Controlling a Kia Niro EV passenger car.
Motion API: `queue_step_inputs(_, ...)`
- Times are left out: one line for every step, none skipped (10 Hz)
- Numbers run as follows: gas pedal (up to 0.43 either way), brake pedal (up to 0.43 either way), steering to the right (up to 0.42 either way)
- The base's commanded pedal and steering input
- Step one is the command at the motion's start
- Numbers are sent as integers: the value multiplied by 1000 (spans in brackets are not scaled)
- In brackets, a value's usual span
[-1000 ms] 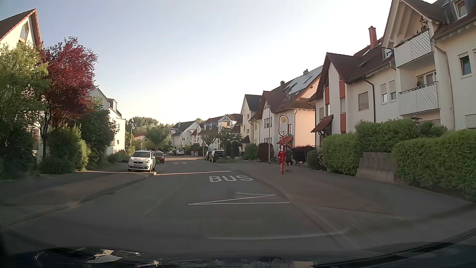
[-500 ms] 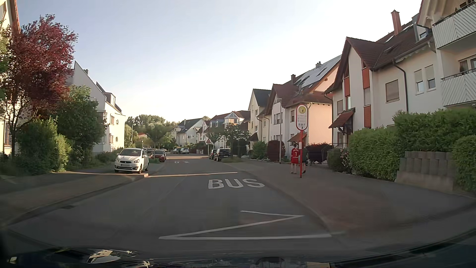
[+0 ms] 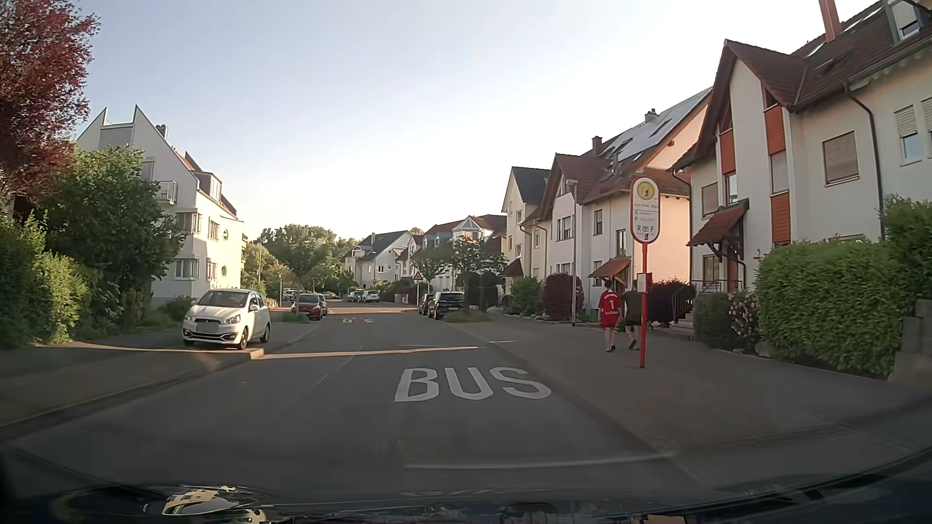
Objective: Follow the waypoints while adhering to traffic rules and regulations
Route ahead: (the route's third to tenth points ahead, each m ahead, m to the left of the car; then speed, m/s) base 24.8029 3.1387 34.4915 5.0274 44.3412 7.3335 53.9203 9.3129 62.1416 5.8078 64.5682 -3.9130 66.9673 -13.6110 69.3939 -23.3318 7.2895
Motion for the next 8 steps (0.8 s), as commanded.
queue_step_inputs(47, 0, -33)
queue_step_inputs(47, 0, -35)
queue_step_inputs(47, 0, -35)
queue_step_inputs(47, 0, -35)
queue_step_inputs(47, 0, -35)
queue_step_inputs(47, 0, -37)
queue_step_inputs(47, 0, -45)
queue_step_inputs(59, 0, -48)
